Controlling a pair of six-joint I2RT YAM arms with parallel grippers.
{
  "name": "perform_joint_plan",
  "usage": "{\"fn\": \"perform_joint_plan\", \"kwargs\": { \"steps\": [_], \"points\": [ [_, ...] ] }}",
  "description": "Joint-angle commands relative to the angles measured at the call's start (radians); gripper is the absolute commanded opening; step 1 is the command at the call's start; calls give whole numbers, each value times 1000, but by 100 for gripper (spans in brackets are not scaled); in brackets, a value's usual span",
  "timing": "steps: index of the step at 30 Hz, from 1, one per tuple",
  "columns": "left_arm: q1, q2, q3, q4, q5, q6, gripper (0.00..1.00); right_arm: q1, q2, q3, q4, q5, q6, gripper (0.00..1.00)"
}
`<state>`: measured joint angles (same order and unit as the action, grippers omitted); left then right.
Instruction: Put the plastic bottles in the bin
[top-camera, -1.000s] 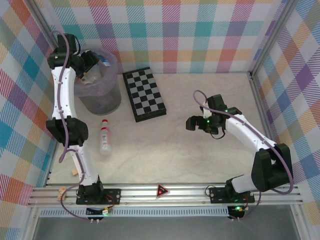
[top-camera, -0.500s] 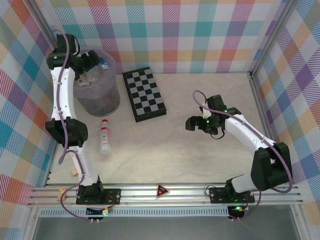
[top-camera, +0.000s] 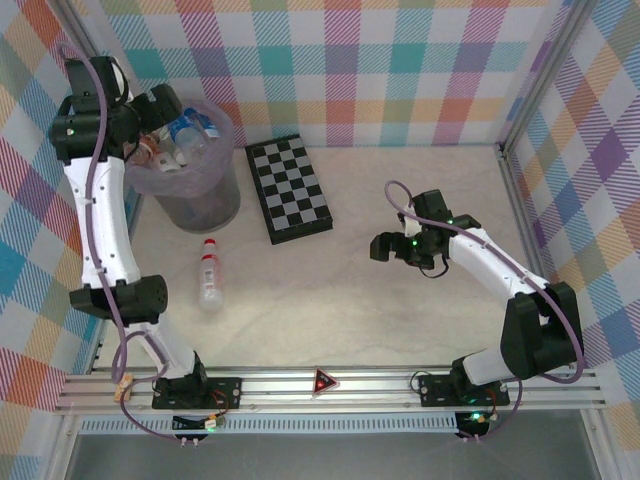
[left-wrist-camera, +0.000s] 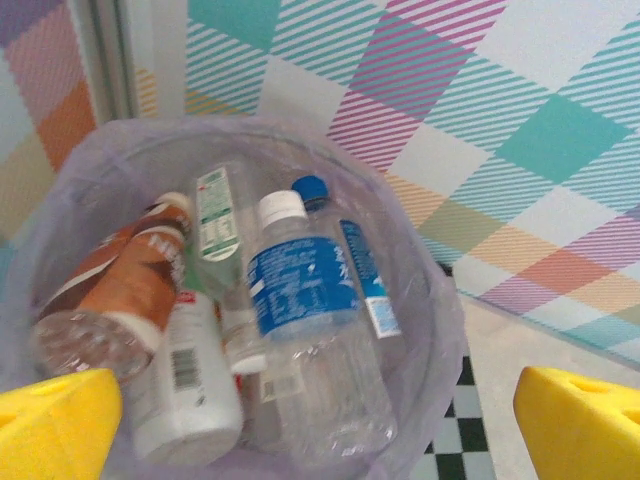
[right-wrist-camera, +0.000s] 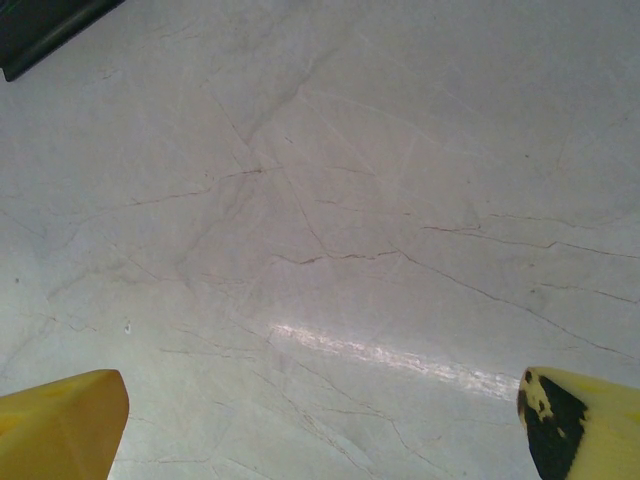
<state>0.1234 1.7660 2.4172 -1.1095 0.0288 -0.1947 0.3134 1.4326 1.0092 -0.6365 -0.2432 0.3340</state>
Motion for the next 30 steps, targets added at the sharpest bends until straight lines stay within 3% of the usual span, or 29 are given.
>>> {"fn": "perform_joint_plan", "kwargs": {
  "steps": [1, 10, 13, 17, 22, 30],
  "points": [
    [-31, -104, -105, -57, -61, 66, 100, -5, -19, -21, 43, -3, 24, 100],
    [-187, -532, -674, -14, -111, 18, 100, -4, -67, 23, 38, 52, 0, 100],
    [-258, -637, -814, -61, -165, -69, 100, -5, -68, 29, 46, 68, 6, 100],
    [-308, -753, -1056, -19, -142, -203, 100, -4, -62, 31, 79, 61, 40, 100],
    [-316, -806, -1312, 118, -146, -277, 100, -5, -49, 57, 76, 42, 50, 100],
    [-315, -735, -1578, 365, -182, -345, 99, -5, -58, 67, 52, 61, 41, 100]
  ]
}}
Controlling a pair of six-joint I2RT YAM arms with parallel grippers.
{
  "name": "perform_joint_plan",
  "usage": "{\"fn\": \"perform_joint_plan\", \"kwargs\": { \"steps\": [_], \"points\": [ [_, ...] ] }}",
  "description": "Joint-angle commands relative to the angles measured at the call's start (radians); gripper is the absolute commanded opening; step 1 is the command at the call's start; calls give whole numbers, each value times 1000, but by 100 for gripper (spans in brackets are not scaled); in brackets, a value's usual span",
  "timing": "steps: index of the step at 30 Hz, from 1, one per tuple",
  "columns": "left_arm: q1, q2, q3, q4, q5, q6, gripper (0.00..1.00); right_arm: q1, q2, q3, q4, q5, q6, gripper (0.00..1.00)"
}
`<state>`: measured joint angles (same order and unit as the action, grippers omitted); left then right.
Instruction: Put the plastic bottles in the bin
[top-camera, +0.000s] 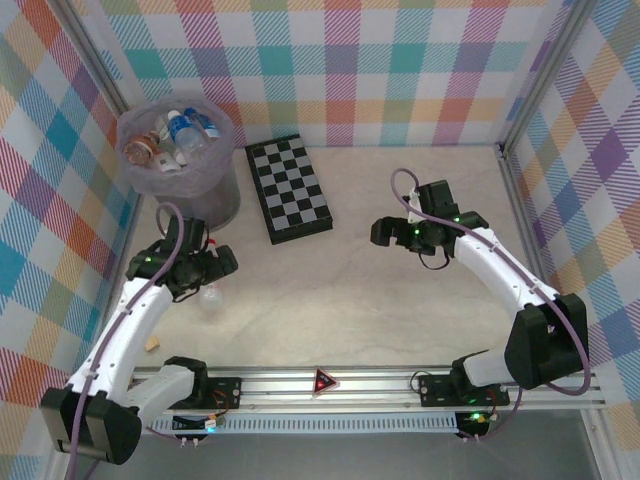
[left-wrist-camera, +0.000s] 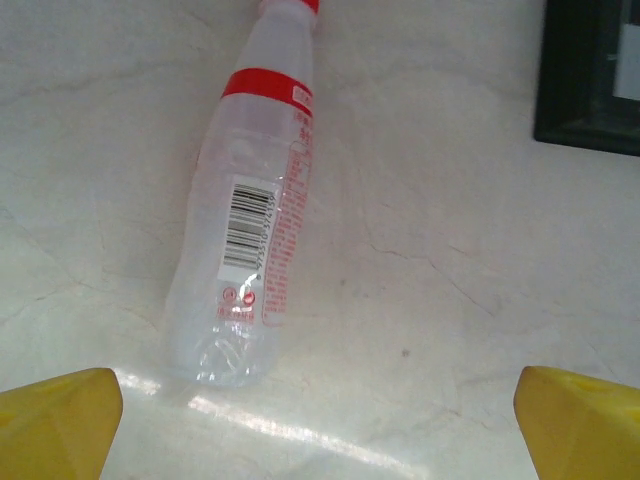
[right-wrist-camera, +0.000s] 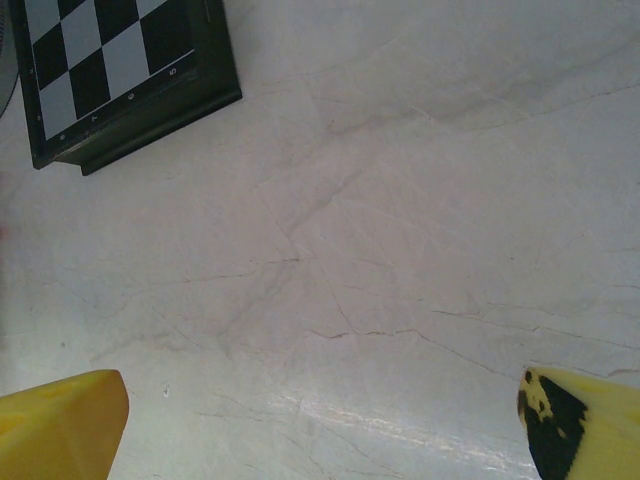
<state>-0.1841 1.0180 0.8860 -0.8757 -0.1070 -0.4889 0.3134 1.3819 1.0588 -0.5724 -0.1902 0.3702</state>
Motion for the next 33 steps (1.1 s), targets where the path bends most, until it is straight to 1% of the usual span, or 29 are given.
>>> {"fn": "perform_joint_plan", "kwargs": {
  "steps": [1, 6, 12, 15, 20, 22, 26, 33],
  "points": [
    [-7, 27, -66, 155, -57, -54, 98, -5, -7, 15, -13, 7, 5, 100],
    [10, 155, -122, 252, -91, -71, 94, -4, -9, 14, -22, 6, 1, 100],
    [17, 235, -169, 325, -167, -115, 87, -5, -21, -5, -34, 17, -6, 100],
    [24, 280, -188, 369, -171, -118, 85, -4, -17, -10, -33, 12, -7, 100],
    [26, 360, -193, 404, -158, -123, 75, -4, -7, -8, -33, 10, -5, 100],
    [28, 369, -194, 403, -157, -129, 71, -4, -7, -10, -34, 12, -6, 100],
    [26, 338, -192, 384, -154, -134, 64, -4, -7, -16, -32, 14, -4, 100],
    [26, 289, -174, 331, -145, -137, 59, -5, 12, -17, -14, -4, 3, 100]
  ]
}}
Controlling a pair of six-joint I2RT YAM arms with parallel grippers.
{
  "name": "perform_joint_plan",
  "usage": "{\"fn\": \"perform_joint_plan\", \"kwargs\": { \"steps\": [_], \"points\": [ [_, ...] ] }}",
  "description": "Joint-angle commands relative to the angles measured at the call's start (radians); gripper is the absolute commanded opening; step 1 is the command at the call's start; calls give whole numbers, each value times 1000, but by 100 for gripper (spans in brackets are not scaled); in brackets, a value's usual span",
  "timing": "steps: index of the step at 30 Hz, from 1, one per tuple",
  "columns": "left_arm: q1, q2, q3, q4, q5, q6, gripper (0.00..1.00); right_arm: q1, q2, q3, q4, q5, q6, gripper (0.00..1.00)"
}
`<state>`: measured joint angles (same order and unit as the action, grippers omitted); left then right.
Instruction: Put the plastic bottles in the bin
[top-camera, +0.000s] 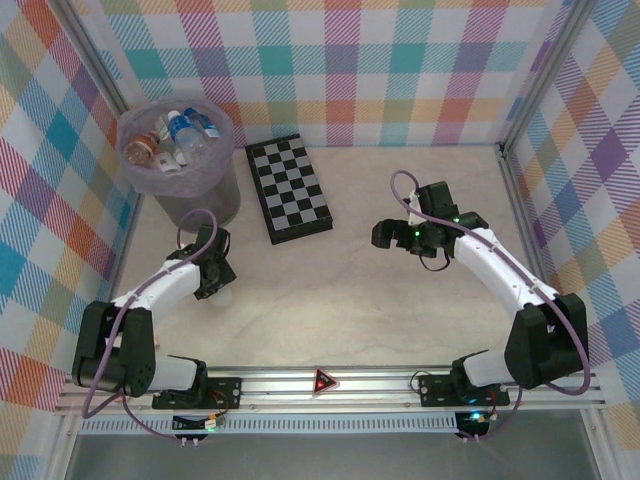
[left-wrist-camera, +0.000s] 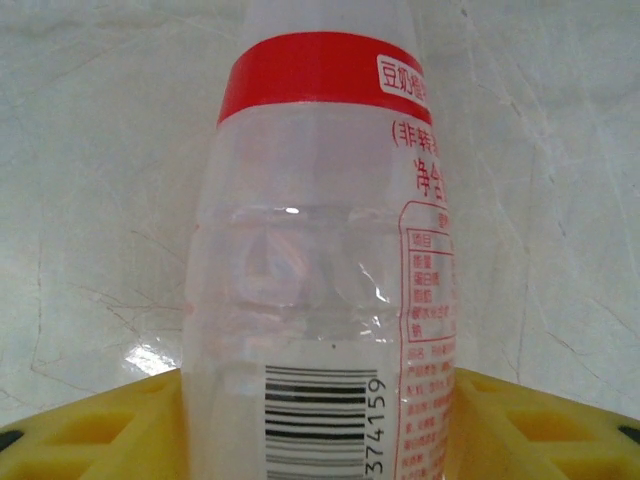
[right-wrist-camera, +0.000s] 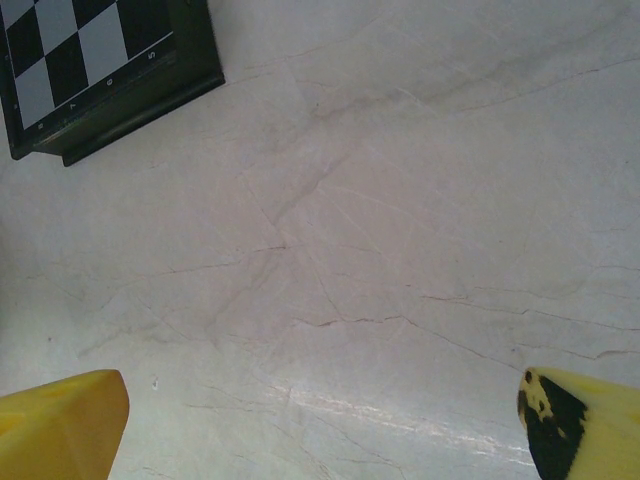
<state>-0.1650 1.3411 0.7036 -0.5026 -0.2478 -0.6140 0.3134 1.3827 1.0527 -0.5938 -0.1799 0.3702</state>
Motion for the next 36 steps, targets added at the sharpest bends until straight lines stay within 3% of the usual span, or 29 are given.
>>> {"fn": "perform_joint_plan", "kwargs": {
  "steps": [1, 8, 15, 19, 29, 36],
  "points": [
    [6, -44, 8, -43, 1, -20, 58, -4, 15, -11, 8, -15, 3, 99],
    [7, -102, 28, -123, 51, -88, 56, -4, 26, -29, 27, -20, 4, 100],
    [61, -306, 7, -233, 0, -183, 47, -5, 43, -39, 52, -14, 0, 99],
    [81, -380, 156, -384, -38, -135, 47, -5, 60, -40, 74, -32, 7, 100],
    [100, -377, 532, -571, 30, -22, 48, -5, 53, -36, 64, -4, -15, 100],
    [105, -261, 839, -605, 94, 70, 48, -4, 14, -69, 72, 15, -3, 99]
  ]
}}
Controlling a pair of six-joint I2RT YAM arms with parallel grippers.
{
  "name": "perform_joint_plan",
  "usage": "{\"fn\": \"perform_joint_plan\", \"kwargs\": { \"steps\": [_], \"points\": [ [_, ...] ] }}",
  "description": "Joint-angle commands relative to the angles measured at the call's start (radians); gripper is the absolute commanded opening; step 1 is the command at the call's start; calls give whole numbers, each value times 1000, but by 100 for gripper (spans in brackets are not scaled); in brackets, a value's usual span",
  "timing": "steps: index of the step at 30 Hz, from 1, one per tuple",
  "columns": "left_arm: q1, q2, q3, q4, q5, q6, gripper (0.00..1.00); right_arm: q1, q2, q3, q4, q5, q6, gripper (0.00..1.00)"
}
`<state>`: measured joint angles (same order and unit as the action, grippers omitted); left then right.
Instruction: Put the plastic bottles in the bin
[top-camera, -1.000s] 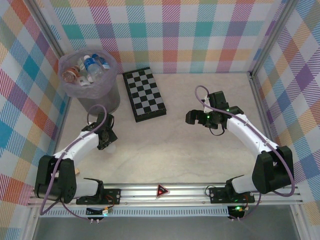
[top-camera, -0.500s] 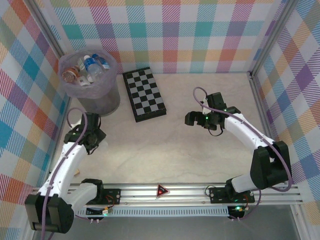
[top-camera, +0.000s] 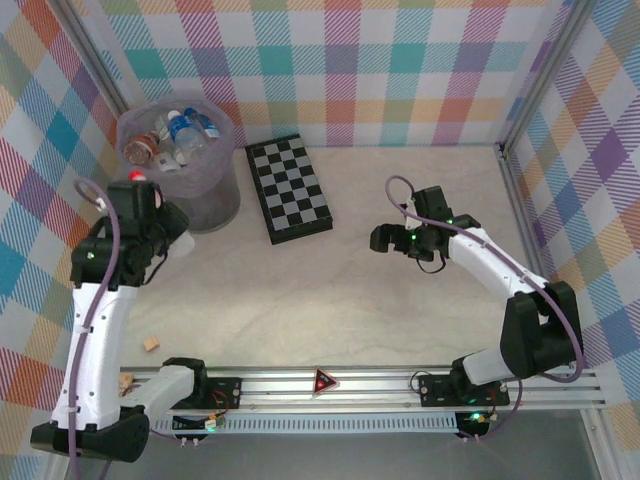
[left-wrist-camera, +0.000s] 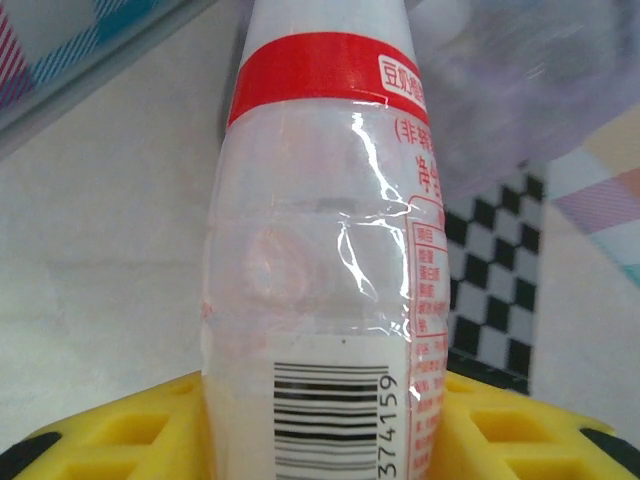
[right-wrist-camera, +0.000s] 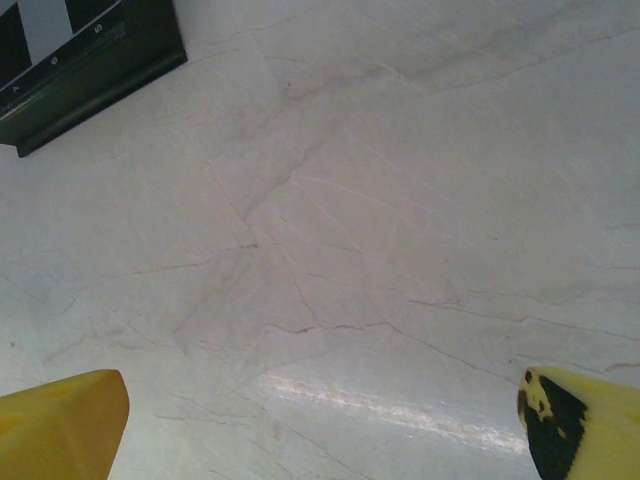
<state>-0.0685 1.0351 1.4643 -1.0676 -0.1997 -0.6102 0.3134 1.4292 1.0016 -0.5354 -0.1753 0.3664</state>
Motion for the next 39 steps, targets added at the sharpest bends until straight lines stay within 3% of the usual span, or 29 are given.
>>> {"fn": "perform_joint_plan", "kwargs": {
  "steps": [1, 23, 30, 39],
  "points": [
    [10, 67, 115, -37, 60, 83, 48, -5, -40, -21, 12, 10, 2, 100],
    [100, 553, 696, 83, 192, 317, 37, -4, -168, -65, -11, 92, 2, 100],
    [154, 782, 917, 2, 195, 339, 37, -5, -208, -106, -15, 104, 14, 99],
    [244, 905, 932, -56, 158, 353, 40, -4, -211, -143, 3, 88, 39, 99]
  ]
}}
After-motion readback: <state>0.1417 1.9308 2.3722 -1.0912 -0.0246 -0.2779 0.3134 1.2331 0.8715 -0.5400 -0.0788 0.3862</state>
